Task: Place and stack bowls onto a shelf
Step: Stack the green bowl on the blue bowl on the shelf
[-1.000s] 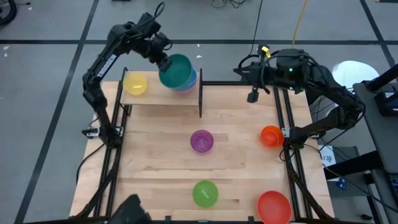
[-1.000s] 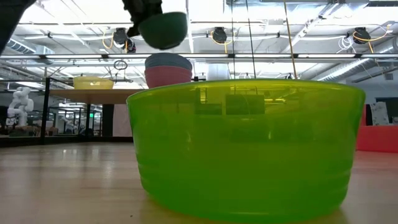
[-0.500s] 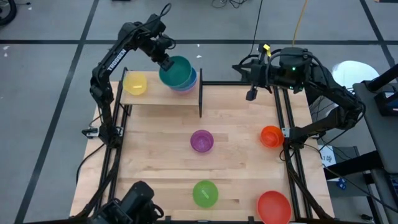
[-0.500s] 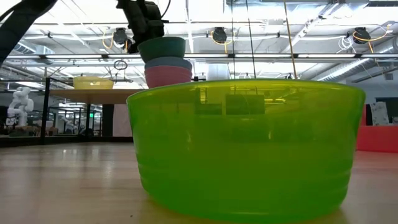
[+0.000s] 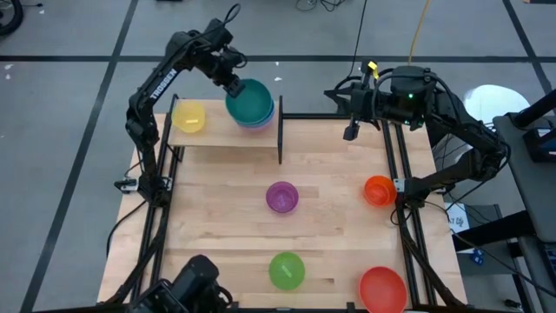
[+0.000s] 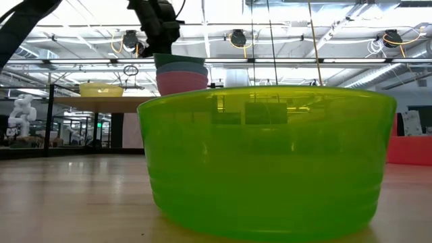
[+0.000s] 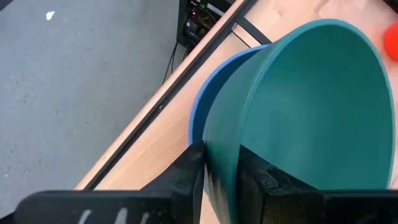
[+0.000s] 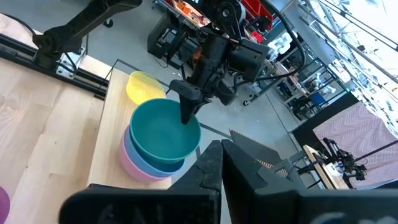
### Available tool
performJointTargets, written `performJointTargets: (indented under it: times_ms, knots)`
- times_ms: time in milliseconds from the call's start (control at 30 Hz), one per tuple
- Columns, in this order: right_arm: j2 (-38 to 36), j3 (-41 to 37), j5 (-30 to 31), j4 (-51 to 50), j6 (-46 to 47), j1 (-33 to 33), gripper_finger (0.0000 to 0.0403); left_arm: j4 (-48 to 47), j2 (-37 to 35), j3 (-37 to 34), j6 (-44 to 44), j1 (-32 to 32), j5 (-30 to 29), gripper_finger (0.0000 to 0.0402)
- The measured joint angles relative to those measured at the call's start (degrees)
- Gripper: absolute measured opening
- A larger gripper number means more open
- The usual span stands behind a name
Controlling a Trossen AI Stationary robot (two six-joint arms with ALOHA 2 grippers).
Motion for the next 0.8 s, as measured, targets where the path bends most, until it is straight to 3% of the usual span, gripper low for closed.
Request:
performJointTargets:
  times_ms: [800]
  knots:
    - [0.0,0.0,0.0,0.0,0.0,0.0,0.0,0.7,0.0,0.0,-0.9,-1.9,0.0,0.0072]
